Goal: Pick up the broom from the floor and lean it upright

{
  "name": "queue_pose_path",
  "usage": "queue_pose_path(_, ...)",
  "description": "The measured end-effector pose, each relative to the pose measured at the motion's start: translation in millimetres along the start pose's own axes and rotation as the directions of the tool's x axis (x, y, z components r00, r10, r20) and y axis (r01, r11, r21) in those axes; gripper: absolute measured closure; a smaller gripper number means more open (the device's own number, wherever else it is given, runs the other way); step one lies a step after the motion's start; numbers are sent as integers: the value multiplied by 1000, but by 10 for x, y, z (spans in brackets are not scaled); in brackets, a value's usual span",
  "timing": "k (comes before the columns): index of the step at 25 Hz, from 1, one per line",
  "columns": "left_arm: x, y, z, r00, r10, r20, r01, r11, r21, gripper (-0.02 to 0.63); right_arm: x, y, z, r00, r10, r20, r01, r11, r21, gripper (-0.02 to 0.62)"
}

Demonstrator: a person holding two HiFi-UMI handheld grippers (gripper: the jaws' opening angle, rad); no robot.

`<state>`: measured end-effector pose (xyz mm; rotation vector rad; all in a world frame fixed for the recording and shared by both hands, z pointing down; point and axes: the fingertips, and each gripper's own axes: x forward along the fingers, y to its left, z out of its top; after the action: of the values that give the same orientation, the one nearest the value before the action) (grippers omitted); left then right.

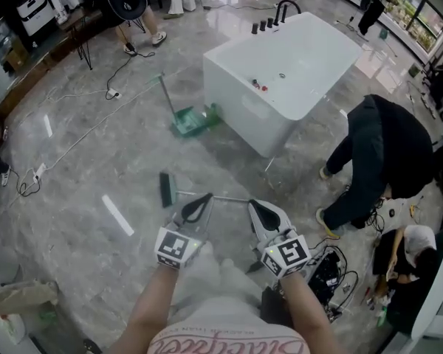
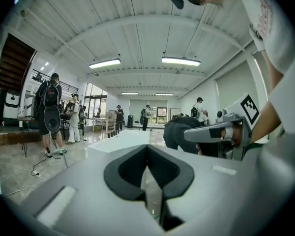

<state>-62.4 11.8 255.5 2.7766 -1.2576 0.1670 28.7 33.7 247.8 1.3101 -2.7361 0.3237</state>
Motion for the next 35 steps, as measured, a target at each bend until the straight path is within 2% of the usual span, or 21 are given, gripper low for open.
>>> queue_pose_path(5,283,139,-293,996,-83,-42,83,996,9,606,271,-147,-217,999,-41,-9,41,999,-1,594)
queue_pose_path(9,564,252,-767,989,-129,-73,132,991,37,605,524,-302,-636,998,-56,-10,56,998,7,594)
queue_pose_path(16,1133,410,-2251,978,-204,-52,206,978,44,606,1080,-706,-1980,999,-24,-30,22,999,-49,594)
queue_pose_path(21,1555,387,-3234,955,-293,-34,295,950,105,605,1462,-1071,-2987,999,6,-48,-13,989,-149,592)
queue_pose_path(28,2110,471,-4536,925,-371,-81,379,915,142,604,1905,-1506,-4016,996,58,-63,-70,976,-208,592)
queue_pose_path(32,2294,501,-5223,888,-414,-199,445,883,151,604,2106,-1689,-4511,991,66,-114,-88,976,-199,592)
queue_pose_path(35,2334,487,-5795,837,-436,-330,502,852,149,600,2180,-1759,-4921,982,66,-179,-95,982,-160,592)
